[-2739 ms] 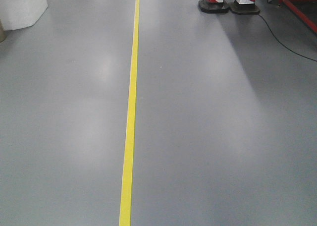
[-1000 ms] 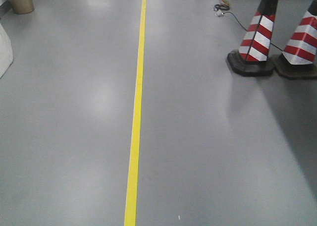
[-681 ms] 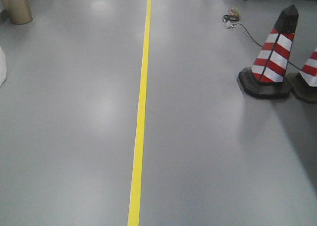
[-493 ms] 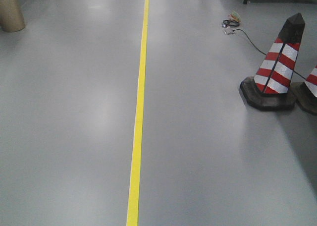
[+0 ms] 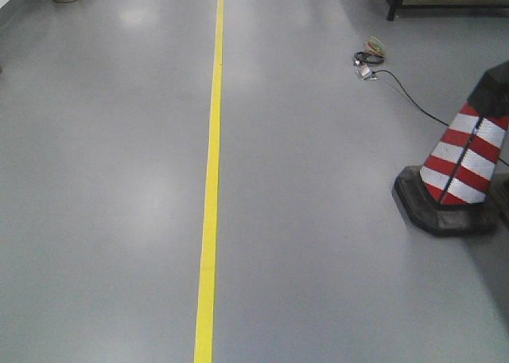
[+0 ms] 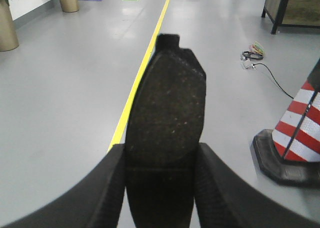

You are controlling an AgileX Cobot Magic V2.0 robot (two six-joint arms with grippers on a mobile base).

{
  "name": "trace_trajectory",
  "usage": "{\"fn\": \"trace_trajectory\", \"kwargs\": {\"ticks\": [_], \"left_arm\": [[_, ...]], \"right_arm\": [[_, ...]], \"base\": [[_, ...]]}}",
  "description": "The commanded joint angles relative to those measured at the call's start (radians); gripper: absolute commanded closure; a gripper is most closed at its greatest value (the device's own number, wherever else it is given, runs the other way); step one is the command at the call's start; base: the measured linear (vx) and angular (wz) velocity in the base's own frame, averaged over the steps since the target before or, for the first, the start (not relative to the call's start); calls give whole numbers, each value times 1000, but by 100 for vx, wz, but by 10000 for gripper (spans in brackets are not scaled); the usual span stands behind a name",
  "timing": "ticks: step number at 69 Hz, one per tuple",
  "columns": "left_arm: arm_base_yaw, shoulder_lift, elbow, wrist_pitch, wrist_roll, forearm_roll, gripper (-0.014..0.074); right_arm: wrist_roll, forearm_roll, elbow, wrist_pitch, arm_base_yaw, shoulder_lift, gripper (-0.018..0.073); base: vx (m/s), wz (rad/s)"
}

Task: Move and align brake pads A on conveyor
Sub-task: 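Drive forward along the yellow floor line past the striped cones, then turn and drive up to the conveyor belt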

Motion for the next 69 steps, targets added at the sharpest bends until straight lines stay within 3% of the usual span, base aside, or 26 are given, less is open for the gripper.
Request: {"fn": "trace_trajectory", "kwargs": {"ticks": [1,69], "left_arm": [[-5,16,-27,-91,0,7,602],[-5,16,-27,-92,0,7,602]], "right_arm": [[-9,-13,-29,-96,-4,9,561],[-9,-14,-29,-98,-4,10,561]], "base": [[74,-1],[60,-5]]}}
